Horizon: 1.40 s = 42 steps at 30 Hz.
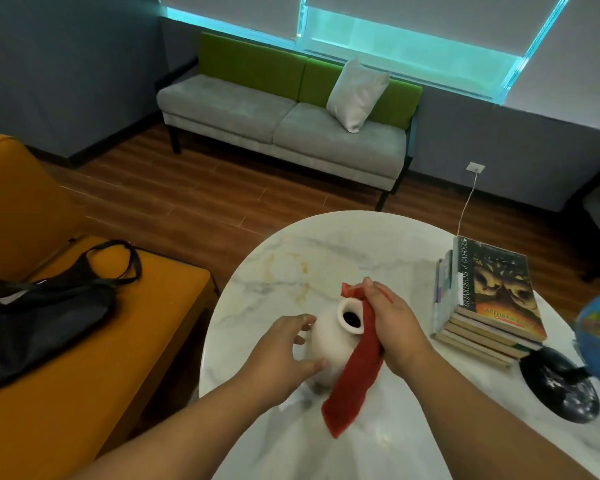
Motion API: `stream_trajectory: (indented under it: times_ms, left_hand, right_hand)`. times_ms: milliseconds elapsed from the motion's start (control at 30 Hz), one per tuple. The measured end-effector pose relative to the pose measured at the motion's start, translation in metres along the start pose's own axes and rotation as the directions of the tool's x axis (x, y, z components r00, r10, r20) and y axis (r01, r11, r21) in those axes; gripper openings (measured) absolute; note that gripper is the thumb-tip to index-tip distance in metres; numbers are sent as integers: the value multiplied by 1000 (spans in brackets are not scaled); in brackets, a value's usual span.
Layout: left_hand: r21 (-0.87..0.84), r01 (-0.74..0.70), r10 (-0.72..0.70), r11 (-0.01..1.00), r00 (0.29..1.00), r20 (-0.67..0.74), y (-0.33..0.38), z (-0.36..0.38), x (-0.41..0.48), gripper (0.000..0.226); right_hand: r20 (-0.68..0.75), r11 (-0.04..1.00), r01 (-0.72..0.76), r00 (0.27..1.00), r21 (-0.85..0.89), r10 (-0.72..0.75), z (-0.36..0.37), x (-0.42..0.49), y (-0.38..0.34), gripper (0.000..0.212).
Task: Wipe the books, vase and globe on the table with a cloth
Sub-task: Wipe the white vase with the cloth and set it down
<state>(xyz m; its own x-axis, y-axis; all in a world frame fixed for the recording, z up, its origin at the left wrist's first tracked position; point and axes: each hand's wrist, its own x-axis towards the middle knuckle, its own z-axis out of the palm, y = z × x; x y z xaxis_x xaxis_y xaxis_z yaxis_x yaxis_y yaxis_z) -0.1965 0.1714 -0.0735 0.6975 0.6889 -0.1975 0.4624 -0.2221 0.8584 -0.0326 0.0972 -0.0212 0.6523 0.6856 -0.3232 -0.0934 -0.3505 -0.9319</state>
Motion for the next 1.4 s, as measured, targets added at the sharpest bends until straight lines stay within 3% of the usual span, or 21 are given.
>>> stream_trajectory:
  times_ms: [167, 267, 367, 533, 567, 700, 767, 833, 867, 900, 967, 1033, 1100, 1267, 1400]
  left_hand:
    - [38, -36, 37, 999, 999, -25, 4, 3, 2, 64]
    - [106, -69, 77, 992, 995, -66, 7, 6, 1, 60]
    - [144, -80, 94, 986, 991, -93, 8, 8, 3, 59]
    - [153, -82, 95, 985, 992, -82, 8, 7, 5, 60]
    - [160, -83, 97, 984, 992, -81, 9, 7, 5, 59]
    - [191, -94, 110, 977, 991, -76, 10, 7, 6, 57]
    - [193, -105, 120, 976, 990, -69, 9, 6, 7, 58]
    - [201, -113, 126, 973, 991, -52, 10, 5, 8, 58]
    - [210, -111, 123, 971, 991, -44, 9, 2, 10, 56]
    - [221, -110, 120, 969, 992, -37, 10, -1, 11, 54]
    - [240, -109, 115, 965, 993, -12, 15, -7, 16, 53]
    - [242, -142, 140, 960, 990, 24, 26, -11, 21, 61]
    - [258, -213, 201, 942, 977, 73, 41, -13, 26, 70]
    - [411, -331, 283, 850, 943, 175, 68, -9, 33, 66]
    - [468, -360, 290, 807, 932, 217, 76, -8, 36, 42]
  right_hand:
    - [-24, 964, -252, 967, 83, 255, -11, -2, 20, 34]
    - [-24, 958, -104, 993, 266, 114, -1, -18, 28, 30]
    - [-37, 971, 11, 999, 241, -2, 5, -40, 41, 28]
    - [75, 919, -246, 969, 309, 234, -3, -36, 66, 31]
    - [87, 916, -238, 971, 321, 222, -3, -37, 67, 31]
    - [54, 983, 169, 983, 73, -173, 10, -56, 75, 44]
    - [132, 915, 376, 924, -143, -359, 8, -71, 95, 52]
    - [263, 815, 496, 864, -299, -429, -7, -77, 117, 52]
    - [263, 802, 510, 857, -311, -443, -15, -74, 123, 47]
    - [182, 834, 471, 882, -288, -435, -20, -70, 123, 40]
    - [-88, 949, 272, 953, -162, -289, -31, -61, 113, 30]
    - [-242, 992, 120, 962, -44, -127, -45, -50, 99, 34]
    - [-254, 996, 84, 964, 20, -76, -58, -46, 83, 32]
    - [-246, 991, 81, 968, 105, -53, -65, -51, 50, 26]
    - [-259, 991, 68, 965, 114, -37, -72, -55, 45, 28]
